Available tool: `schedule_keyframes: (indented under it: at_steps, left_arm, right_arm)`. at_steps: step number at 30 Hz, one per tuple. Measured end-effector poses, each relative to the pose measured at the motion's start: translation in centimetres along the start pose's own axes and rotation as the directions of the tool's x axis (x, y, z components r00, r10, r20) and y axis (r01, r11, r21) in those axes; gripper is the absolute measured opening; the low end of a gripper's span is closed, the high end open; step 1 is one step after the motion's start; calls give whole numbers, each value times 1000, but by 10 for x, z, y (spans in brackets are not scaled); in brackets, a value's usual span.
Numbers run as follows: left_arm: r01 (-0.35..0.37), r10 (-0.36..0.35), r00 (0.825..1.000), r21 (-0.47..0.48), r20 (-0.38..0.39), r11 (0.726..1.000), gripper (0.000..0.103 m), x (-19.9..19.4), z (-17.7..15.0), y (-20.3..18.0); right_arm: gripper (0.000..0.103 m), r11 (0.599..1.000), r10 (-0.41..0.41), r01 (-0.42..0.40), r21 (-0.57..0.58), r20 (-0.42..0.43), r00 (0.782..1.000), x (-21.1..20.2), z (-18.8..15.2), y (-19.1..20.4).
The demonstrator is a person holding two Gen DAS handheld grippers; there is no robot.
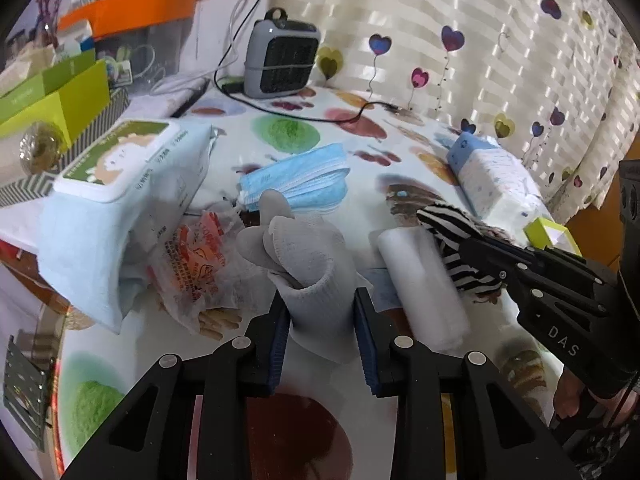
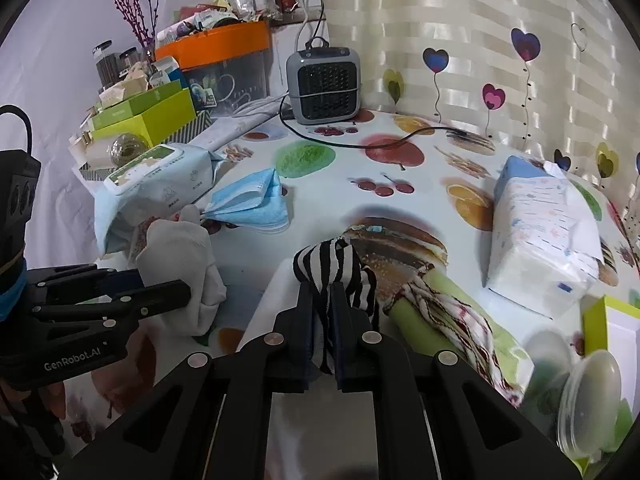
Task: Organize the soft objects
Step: 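Grasp and lift the grey knit sock with the left gripper while the right gripper lifts the striped sock, then carry the grey sock and striped sock over the white tray with both grippers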
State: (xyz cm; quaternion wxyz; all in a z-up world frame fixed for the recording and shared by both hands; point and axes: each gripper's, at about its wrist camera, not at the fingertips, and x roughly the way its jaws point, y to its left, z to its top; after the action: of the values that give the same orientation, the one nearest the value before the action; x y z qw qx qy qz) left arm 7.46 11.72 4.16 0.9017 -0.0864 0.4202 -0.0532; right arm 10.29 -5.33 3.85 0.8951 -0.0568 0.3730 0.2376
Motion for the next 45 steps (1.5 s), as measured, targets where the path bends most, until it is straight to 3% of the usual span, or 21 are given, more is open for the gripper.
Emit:
schedule_keyframes:
  at_steps: [12, 24, 45]
  left_arm:
    - [7, -9, 999, 42, 46, 999, 30, -34, -7, -17]
    - [64, -74, 995, 127, 73, 990, 30, -61, -13, -57]
    - [205, -231, 971, 293, 55, 934, 30, -69, -9, -161]
  right_arm:
    - [8, 1000, -1, 0, 15, 62, 998, -38, -11, 3]
    - [8, 999, -25, 22, 23, 129, 991, -90, -23, 1]
    - [8, 975, -210, 192, 110, 192, 959, -175, -60, -52]
